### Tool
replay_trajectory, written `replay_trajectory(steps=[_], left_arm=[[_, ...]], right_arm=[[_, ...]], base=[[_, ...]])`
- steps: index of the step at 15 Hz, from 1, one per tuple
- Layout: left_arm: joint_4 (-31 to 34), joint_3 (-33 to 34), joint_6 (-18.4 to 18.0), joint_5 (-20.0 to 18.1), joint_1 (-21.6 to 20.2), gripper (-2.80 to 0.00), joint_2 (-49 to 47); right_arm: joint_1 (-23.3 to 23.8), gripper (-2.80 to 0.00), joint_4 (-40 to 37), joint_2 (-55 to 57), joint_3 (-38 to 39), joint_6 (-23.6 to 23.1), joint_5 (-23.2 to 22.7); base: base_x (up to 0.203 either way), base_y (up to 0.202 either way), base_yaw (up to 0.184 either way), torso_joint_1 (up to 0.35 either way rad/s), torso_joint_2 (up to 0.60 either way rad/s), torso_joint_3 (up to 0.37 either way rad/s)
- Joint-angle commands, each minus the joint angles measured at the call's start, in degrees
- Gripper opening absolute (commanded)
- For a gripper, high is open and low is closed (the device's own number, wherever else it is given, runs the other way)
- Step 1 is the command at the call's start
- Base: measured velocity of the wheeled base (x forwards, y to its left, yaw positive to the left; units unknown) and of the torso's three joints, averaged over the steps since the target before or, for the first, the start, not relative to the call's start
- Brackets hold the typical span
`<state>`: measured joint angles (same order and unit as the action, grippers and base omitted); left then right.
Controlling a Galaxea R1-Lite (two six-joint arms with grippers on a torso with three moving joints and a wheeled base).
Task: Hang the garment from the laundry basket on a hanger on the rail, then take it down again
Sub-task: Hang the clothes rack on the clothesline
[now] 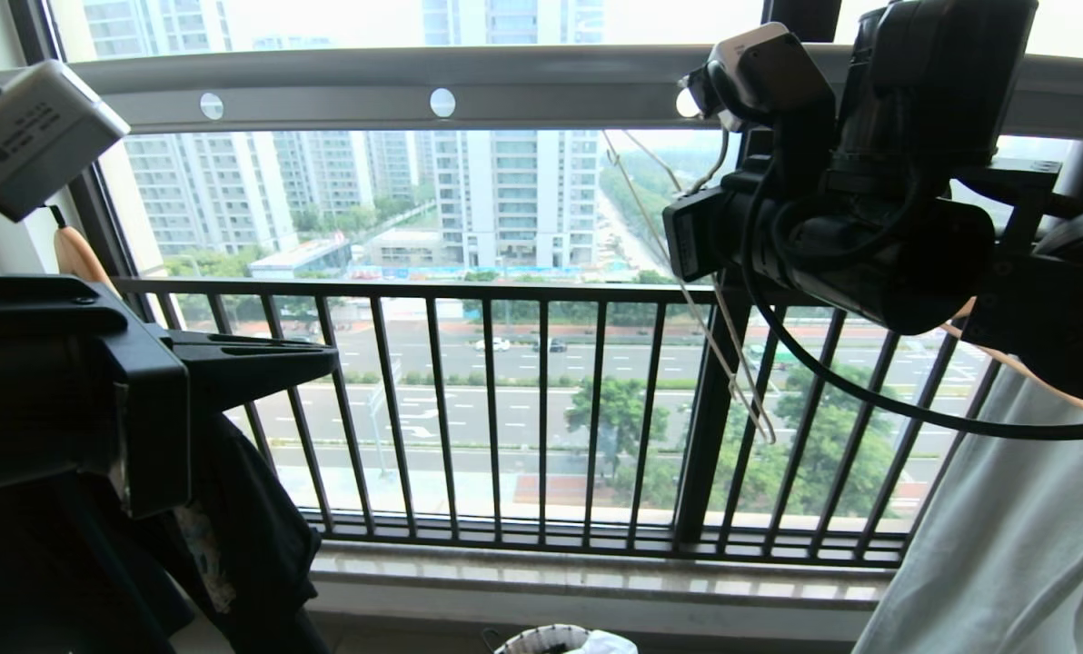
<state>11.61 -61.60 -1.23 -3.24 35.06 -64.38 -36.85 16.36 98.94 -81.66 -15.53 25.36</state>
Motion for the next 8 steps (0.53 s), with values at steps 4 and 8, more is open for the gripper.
replay_trajectory(steps=[4,8], left_arm=[[0.08,-0.25,0.0,-0.01,0.01,-2.8,0.28],[0.17,-0.36,0.0,-0.01,0.01,-2.8,0.56]], right_arm=[[2.05,-2.8,-0.18,1.25,-1.31,-0.12,0.13],[2.49,-2.8,-2.06,1.63,-1.75,0.01,0.04]], base=[[0.0,0.0,0.0,0.0,0.0,0.0],[0.0,0.0,0.0,0.0,0.0,0.0]])
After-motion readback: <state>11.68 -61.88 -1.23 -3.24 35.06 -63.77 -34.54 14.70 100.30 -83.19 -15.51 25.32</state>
